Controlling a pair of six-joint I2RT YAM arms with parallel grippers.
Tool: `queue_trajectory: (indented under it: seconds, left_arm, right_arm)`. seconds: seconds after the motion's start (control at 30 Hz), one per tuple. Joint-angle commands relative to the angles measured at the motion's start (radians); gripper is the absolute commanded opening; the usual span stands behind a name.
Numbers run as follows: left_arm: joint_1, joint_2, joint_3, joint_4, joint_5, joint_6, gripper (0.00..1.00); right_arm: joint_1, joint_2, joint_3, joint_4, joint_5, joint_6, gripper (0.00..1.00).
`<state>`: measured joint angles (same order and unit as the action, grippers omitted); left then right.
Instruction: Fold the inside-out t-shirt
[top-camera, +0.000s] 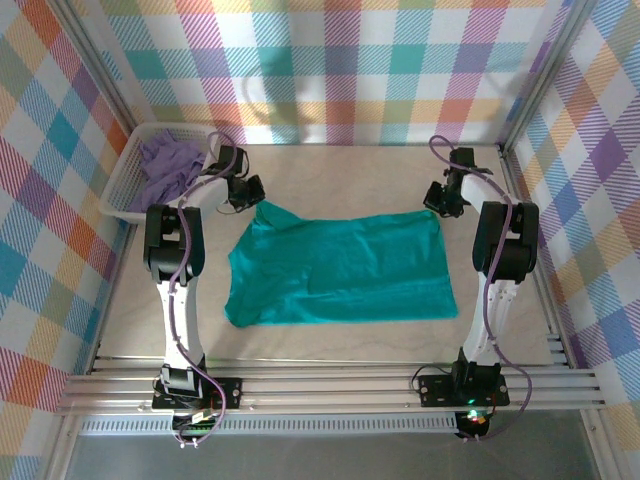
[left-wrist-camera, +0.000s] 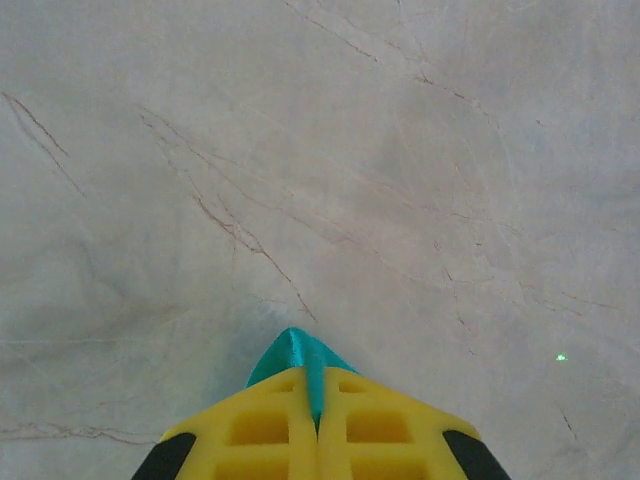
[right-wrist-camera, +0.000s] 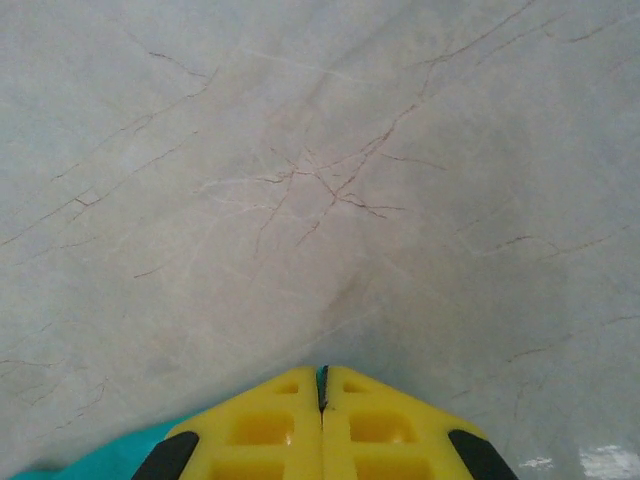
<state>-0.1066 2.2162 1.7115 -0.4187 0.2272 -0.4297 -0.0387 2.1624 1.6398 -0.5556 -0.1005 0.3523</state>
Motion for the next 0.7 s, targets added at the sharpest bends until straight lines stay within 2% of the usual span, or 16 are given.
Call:
queue_trajectory:
  seconds: [0.0, 0.23, 0.37, 0.67]
  left_arm:
    - [0.01, -0.082, -0.026, -0.006, 0.039, -0.014, 0.02]
    - [0.01, -0.309, -0.218, 0.054, 0.076, -0.055, 0.02]
    - [0.01, -0.462, -0.35, 0.038, 0.064, -0.06, 0.02]
    - [0.01, -0.757, -0.6, -0.054, 0.068, -0.064, 0.01]
  right_arm:
    - [0.003, -0.089, -0.015, 0.041, -0.037, -0.045, 0.04]
    - [0.004, -0.25, -0.165, 0.107, -0.039, -0.092, 0.03]
    - [0.004, -0.357, -0.288, 0.156, -0.047, -0.118, 0.03]
    - [0.004, -0.501, -0.47, 0.197, 0.032, -0.199, 0.04]
